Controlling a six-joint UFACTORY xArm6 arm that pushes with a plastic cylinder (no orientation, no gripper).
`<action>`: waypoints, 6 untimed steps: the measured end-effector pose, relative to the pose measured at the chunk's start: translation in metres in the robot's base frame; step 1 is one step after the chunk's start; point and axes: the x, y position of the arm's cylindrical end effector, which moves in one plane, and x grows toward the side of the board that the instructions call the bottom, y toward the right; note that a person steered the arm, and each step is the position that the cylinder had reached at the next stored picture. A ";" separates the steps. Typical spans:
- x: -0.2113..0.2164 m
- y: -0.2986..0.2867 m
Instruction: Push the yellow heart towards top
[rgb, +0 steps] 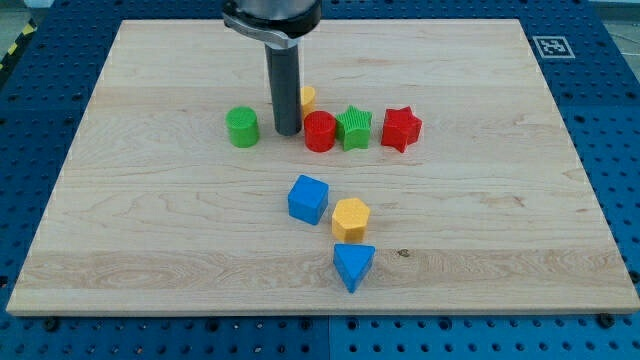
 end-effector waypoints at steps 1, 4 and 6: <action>0.000 0.030; -0.041 -0.003; -0.043 0.021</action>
